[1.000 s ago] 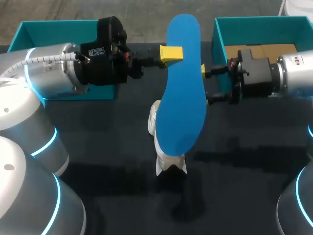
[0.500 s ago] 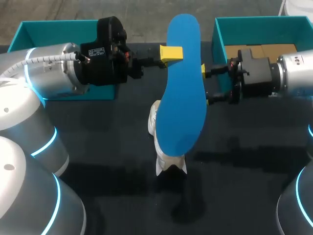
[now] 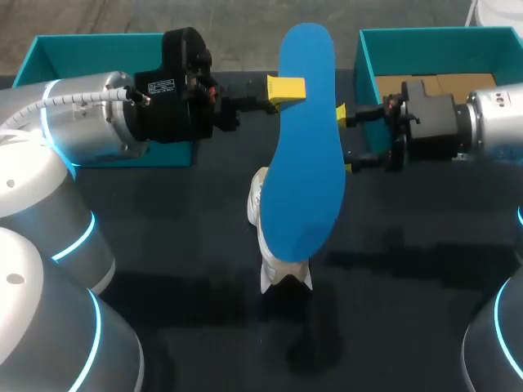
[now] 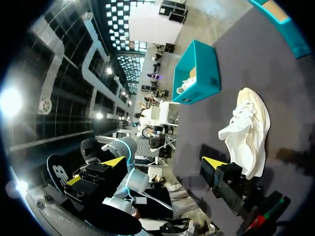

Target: Take the shoe out of the shoebox, open the shoe tongue, remove and reinsert the insole, then place the shoe into the shoebox

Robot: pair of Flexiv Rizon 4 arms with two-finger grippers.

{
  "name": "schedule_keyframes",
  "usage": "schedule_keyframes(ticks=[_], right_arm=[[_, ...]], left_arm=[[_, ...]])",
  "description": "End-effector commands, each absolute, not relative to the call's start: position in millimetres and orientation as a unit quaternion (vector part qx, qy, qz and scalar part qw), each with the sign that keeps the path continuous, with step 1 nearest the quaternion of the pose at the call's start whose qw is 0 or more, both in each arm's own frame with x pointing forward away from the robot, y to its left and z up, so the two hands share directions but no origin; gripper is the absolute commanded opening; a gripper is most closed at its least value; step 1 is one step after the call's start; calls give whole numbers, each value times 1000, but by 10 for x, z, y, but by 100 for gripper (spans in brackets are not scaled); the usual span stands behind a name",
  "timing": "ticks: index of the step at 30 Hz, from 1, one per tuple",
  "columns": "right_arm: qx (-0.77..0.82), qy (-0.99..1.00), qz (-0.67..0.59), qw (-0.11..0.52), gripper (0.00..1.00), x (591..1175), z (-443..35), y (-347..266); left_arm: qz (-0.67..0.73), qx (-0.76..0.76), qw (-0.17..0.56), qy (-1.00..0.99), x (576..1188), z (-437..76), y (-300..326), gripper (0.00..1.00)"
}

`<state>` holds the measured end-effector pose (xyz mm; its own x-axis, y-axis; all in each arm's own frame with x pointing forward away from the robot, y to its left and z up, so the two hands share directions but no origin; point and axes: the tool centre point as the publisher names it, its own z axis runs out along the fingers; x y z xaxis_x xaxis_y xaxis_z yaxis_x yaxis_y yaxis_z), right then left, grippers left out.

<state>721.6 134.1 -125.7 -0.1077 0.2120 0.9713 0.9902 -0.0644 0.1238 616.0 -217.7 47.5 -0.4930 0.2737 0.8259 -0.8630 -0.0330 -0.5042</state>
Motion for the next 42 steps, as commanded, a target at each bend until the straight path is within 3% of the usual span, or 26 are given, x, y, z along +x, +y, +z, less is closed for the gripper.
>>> schedule_keyframes(ticks=[1,10,19,29,42], right_arm=[[-550,-555,-492,383,100,7208,-1197,1248],[-550,-555,-492,383,100,7208,-1197,1248],[-550,-555,-492,383,100,7208,-1197,1248],[-550,-555,-492,383,100,7208,-1197,1248],[-550,-555,-492,383,100,7208,-1197,1248]], left_arm=[[668,268,426,-548,6159,472,-2195,0],[668,268,426,-548,6159,472,-2195,0],[744,119,343,-562,6436,412,-2079,0],[723,79,279,-627,6541,384,-1761,0],[736,92,277,-611,6561,385,-1741,0]])
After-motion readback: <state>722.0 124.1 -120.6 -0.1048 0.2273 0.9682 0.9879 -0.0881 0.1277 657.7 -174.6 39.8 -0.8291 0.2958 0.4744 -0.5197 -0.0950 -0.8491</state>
